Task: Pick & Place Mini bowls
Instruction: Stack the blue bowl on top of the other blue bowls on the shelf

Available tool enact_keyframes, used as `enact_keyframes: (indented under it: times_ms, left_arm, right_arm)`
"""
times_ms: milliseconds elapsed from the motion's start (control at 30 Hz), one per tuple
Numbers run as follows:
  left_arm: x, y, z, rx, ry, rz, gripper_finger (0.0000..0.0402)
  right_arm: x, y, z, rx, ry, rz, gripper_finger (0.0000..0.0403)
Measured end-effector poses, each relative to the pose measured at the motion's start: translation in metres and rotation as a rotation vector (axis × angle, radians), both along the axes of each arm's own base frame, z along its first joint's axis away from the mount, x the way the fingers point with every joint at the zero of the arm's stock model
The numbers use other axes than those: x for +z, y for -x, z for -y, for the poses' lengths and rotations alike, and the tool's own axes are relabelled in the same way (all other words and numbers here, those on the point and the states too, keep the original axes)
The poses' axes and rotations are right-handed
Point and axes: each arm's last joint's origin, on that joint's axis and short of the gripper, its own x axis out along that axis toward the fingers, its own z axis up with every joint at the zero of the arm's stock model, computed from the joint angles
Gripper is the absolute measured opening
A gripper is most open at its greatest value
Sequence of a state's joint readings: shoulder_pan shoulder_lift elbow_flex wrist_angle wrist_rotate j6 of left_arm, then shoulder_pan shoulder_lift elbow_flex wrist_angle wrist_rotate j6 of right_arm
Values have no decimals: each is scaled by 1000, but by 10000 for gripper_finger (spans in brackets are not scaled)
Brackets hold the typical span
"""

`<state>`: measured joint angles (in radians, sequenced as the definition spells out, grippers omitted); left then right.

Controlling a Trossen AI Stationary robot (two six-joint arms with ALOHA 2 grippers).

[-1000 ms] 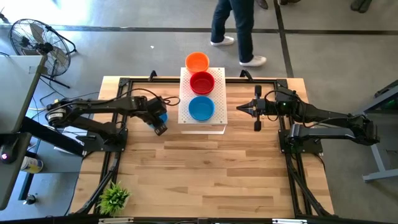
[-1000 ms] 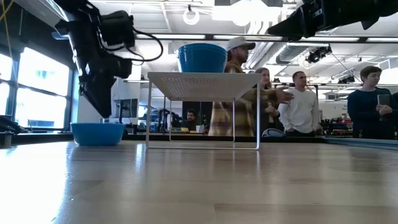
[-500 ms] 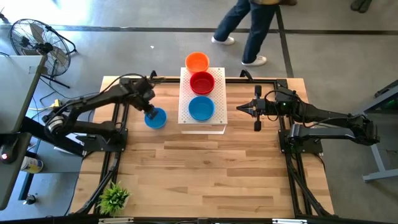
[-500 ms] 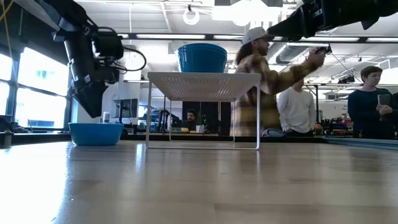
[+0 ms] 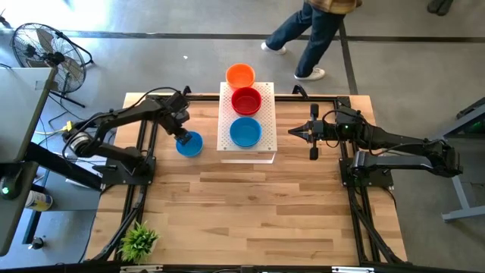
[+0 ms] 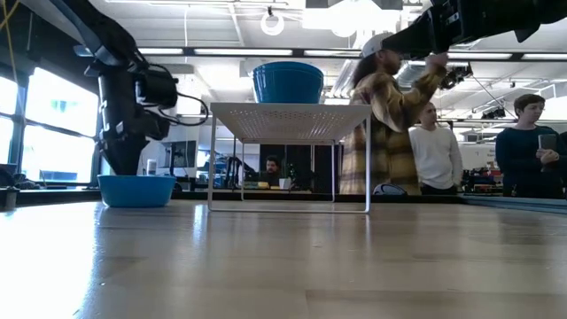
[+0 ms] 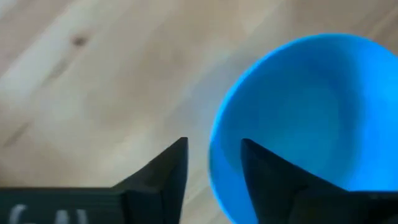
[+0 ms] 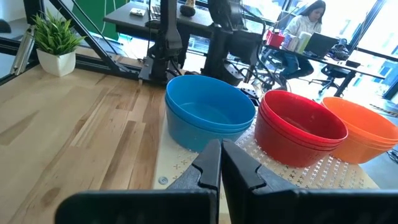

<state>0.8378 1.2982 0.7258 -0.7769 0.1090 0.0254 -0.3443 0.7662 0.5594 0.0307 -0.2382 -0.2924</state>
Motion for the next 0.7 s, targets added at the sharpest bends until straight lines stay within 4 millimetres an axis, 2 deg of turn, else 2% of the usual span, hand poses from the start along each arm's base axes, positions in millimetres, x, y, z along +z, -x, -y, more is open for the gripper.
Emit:
enact_keyframes:
  times_ms: [267,400,533,700]
  left_arm:
    - [-7,-4,-1,-64,69,30,18]
    - [1,-2,3,-51,80,63,9]
    - [35,3,8,-46,45,89,5]
    - [100,8,13,-9,-40,171,3]
  right_arm:
    - [0,0,0,0,0,0,1]
    - [0,0,0,0,0,0,1]
    - [0,0,0,0,0,0,1]
    - [0,0,0,0,0,0,1]
